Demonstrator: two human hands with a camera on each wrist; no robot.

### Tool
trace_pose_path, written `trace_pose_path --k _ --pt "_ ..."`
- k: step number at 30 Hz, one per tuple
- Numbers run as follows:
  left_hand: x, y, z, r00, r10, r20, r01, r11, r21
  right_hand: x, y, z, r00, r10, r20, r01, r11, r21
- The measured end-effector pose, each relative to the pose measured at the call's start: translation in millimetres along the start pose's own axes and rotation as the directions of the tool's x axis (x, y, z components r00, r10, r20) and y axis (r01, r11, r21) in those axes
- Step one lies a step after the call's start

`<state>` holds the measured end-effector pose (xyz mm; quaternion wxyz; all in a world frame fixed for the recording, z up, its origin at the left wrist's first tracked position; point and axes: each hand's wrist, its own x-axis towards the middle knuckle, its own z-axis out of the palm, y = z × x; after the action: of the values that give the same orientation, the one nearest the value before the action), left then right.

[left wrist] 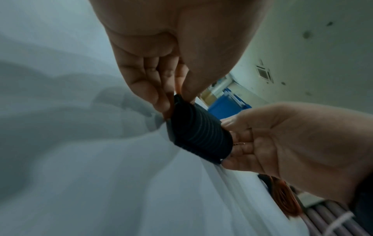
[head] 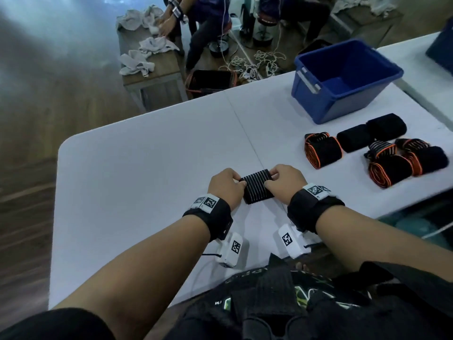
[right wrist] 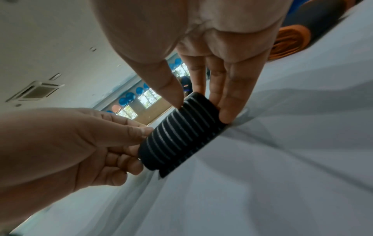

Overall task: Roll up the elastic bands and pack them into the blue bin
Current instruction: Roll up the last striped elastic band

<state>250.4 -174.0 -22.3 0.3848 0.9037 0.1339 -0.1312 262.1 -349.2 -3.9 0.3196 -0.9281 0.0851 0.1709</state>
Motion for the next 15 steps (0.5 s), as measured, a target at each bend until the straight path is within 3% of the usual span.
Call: trace_pose_path --k 5,9,12,15 --pt "-1.7 52.0 47.9 0.978 0.149 0.148 -0.162 0.984 0.076 -31.6 54.8 -35.7 0.973 0.159 -0.166 -0.13 0.976 0.174" --pt "-19.4 90.1 84.2 0.92 0.264 0.288 -0.294 0.954 0.062 -53.1 101.6 -59.7 0.888 0.323 -0.328 -0.232 0.929 0.287" --pt "-34.7 107.7 104.4 0.881 0.326 0.343 -0.335 0.942 -0.033 -62.2 126.2 -73.8 0.839 0.373 -0.396 -0.216 0.896 0.387" --pt "-41.7 117.3 116.4 0.868 0.335 0.366 -0.339 0.939 -0.056 -61.4 141.3 -84.8 0.867 0.344 -0.361 -0.177 0.889 0.421"
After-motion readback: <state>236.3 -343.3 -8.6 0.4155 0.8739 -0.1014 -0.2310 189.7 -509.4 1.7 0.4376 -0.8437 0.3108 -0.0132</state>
